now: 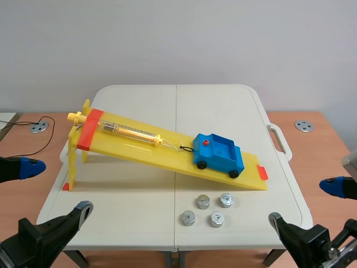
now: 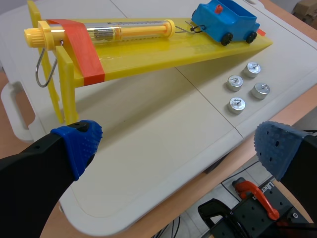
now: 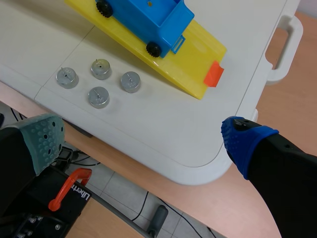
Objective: Place the four metal weights on the blue cart on the ramp.
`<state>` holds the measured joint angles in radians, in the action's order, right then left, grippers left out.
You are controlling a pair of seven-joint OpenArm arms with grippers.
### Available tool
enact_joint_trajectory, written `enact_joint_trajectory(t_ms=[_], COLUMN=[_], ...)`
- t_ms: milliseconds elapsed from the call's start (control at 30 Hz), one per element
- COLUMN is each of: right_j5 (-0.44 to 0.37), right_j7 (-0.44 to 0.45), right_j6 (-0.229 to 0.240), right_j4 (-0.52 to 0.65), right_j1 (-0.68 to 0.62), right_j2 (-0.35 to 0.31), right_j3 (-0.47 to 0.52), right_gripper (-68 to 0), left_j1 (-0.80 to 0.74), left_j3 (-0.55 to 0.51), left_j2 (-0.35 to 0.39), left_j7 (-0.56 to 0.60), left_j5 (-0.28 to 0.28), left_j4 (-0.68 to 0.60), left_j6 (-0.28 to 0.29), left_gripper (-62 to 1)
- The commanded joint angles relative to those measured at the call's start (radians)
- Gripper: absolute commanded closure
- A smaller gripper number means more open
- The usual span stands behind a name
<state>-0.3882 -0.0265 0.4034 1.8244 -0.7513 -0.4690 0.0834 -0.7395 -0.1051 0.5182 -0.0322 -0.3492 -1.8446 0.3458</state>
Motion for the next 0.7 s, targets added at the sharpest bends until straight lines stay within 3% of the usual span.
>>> enact_joint_trajectory(t_ms=[0, 533, 667], right_j5=[-0.030, 0.000, 0.000], right_j7=[0.122, 0.118, 0.069], right_j6=[-0.030, -0.030, -0.029], right_j4=[0.103, 0.103, 0.102], right_j1=[0.003, 0.010, 0.040], right_j2=[-0.054, -0.054, -0.054], right_j3=[0.042, 0.042, 0.040], right_gripper=[-65.9, -65.9, -65.9], left_j1=[-0.008, -0.005, -0.005], left_j3=[-0.015, -0.015, -0.015], left_j2=[0.011, 0.011, 0.011], left_j7=[0.145, 0.122, 0.116], left_j5=[-0.076, -0.076, -0.077], left_j4=[-0.078, -0.065, -0.065], left_j6=[0.023, 0.024, 0.024], left_gripper=[-62.3, -62.3, -62.3])
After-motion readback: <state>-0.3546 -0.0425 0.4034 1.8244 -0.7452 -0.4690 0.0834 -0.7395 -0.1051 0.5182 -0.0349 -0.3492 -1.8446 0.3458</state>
